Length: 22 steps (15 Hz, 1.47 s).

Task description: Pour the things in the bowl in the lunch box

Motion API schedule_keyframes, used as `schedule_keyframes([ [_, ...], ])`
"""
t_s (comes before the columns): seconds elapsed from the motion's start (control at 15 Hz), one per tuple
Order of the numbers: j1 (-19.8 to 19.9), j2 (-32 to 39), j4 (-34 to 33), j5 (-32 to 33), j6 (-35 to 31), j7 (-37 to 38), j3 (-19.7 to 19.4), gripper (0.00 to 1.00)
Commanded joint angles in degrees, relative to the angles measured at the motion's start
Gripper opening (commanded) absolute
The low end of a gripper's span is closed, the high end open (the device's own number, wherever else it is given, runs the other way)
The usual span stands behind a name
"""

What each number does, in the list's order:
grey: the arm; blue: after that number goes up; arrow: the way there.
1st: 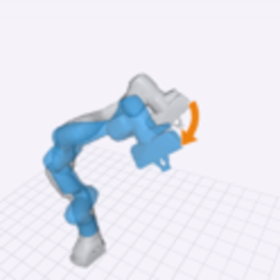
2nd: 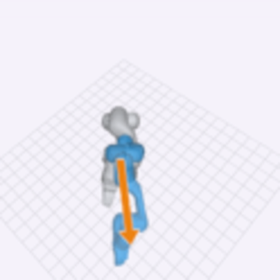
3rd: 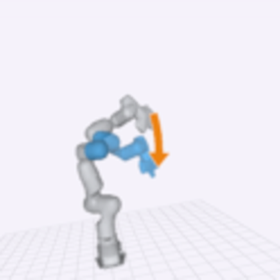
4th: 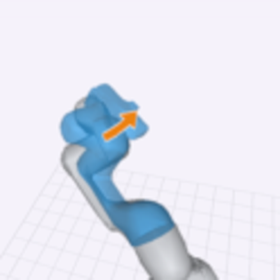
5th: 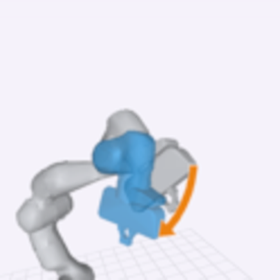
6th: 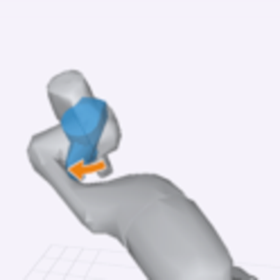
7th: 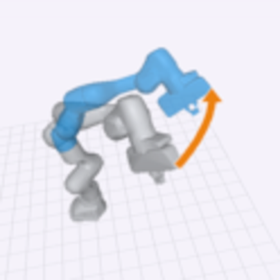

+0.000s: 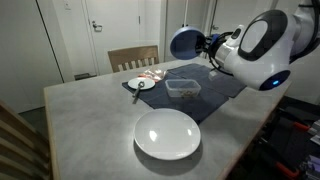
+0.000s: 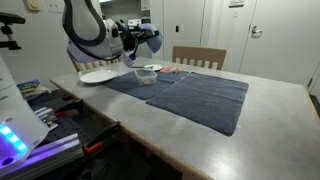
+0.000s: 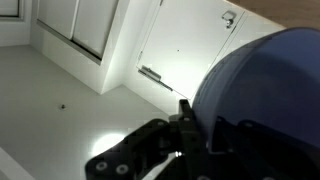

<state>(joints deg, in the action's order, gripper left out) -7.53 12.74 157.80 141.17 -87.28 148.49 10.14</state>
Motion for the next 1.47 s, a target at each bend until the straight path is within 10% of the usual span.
schedule_keyframes([
  [0.0, 1.64, 1.25, -3.99, -0.28, 0.17, -0.3, -1.27, 0.02],
  [0.53, 5.92, 5.53, -16.88, -0.54, -6.22, -7.23, -5.74, 0.02],
  [1.4, 18.61, -0.46, -34.65, -3.17, -50.52, -16.82, -13.72, 0.02],
])
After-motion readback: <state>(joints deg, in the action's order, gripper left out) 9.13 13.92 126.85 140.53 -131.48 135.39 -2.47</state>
